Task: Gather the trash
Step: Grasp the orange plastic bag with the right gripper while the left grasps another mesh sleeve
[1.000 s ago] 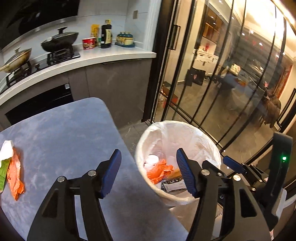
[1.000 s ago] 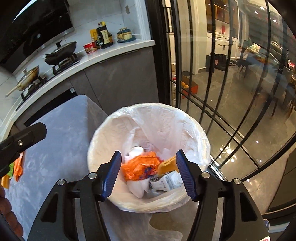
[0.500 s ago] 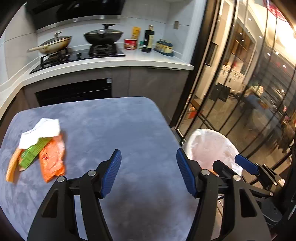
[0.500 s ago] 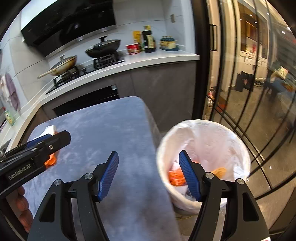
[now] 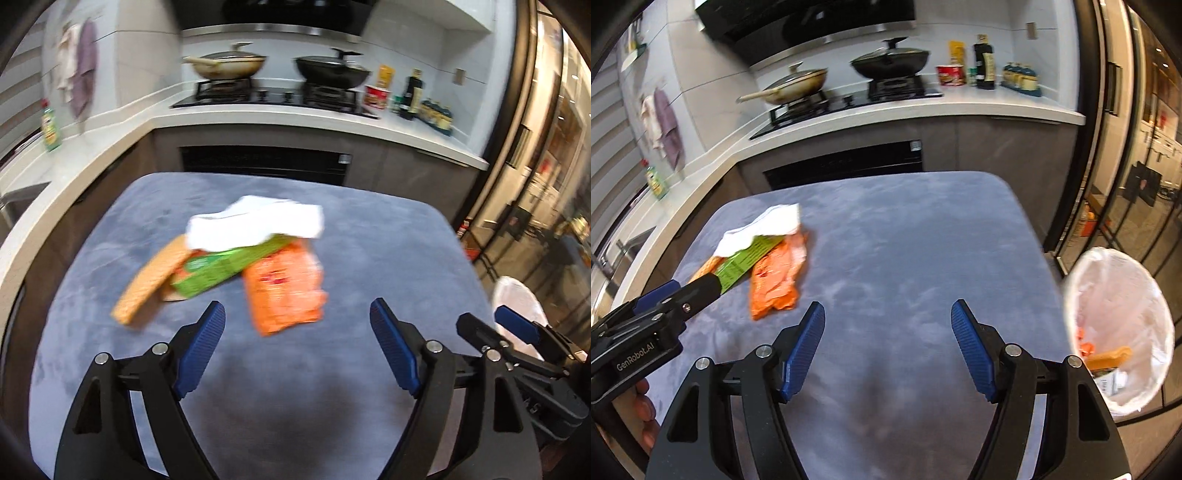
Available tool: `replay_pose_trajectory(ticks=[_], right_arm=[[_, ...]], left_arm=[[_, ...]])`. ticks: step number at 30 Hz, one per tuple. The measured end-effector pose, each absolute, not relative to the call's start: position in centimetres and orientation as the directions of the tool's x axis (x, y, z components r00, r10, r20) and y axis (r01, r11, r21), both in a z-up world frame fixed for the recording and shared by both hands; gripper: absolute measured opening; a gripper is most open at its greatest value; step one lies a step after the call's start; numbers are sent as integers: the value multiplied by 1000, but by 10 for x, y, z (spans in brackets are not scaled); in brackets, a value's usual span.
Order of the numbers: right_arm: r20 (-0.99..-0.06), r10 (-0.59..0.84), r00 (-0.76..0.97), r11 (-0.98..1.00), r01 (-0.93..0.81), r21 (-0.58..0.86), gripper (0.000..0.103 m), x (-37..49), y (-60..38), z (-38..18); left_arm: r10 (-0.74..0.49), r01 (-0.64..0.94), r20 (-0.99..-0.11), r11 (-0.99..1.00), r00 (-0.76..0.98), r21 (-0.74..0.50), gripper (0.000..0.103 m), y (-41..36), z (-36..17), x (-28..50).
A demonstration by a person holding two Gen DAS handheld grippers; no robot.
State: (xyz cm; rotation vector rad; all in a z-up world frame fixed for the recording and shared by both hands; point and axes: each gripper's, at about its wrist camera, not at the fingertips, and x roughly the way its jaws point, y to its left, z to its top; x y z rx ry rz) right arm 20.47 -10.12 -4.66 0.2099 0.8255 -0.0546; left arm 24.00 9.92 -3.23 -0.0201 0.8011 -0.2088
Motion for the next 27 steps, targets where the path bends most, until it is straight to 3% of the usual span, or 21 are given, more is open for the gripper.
replay_pose_trajectory(ticks=[5, 7, 10, 23, 24, 27], right_arm=[[-755, 116, 645, 976, 65, 206, 68, 237, -60, -67], [-760, 146, 633, 973, 45, 224, 68, 250, -46, -74], [-765, 176, 620, 971, 19, 239, 68, 266, -26, -84], [-809, 198, 553, 971, 4, 241, 70, 327, 14, -121], [-809, 203, 551, 970, -1, 242, 67, 328, 16, -122], [-813, 204, 545, 973, -18, 232, 41, 329, 19, -125]], left_arm=[[-32, 46, -721, 999, 692, 0, 78, 158, -49, 257], [26, 6, -721, 999, 693, 43, 86, 176, -55, 262], [68, -19, -726, 997, 685, 75, 88, 199, -65, 273], [50, -2, -768, 998, 638, 63, 88, 224, -104, 317], [49, 1, -769, 998, 638, 65, 88, 223, -106, 318], [37, 19, -769, 998, 639, 64, 88, 219, -110, 322]])
